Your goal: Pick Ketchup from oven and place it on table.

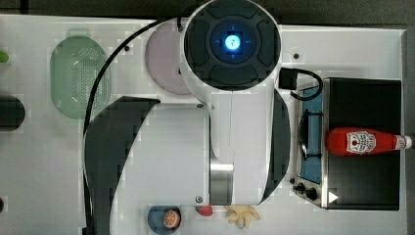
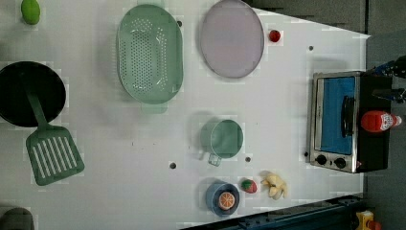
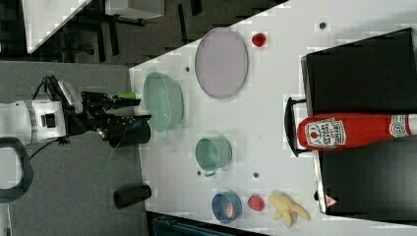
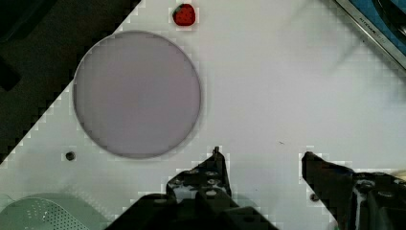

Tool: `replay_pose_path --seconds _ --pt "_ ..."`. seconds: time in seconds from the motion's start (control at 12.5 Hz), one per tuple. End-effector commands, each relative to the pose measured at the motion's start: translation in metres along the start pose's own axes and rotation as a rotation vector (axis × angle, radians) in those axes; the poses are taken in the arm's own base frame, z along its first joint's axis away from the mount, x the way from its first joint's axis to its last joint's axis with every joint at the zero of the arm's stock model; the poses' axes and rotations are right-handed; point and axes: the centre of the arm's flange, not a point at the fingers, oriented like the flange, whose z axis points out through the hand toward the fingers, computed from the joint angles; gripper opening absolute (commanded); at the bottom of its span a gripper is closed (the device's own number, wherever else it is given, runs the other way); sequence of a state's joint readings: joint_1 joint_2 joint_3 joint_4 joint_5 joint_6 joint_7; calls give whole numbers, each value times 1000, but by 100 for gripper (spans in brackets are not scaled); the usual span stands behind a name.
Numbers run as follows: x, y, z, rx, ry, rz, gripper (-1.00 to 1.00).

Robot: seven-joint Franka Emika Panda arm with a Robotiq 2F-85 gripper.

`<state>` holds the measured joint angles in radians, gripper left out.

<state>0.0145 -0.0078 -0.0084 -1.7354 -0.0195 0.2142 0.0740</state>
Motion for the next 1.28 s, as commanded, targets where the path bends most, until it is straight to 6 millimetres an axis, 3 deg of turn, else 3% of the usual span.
replay_pose_path --seconds 0.08,0.16,0.48,0.88,0.96,1.12,1.28 --pt "-39 115 -54 -37 -24 -59 85" --pt "-30 120 -49 -40 -30 -40 100" --pt "22 153 -32 -8 -18 73 100" --pt "105 226 4 31 28 272 100" --pt "134 255 21 31 54 348 100" --pt "168 289 43 24 109 431 100" --pt "188 311 73 -15 111 487 100"
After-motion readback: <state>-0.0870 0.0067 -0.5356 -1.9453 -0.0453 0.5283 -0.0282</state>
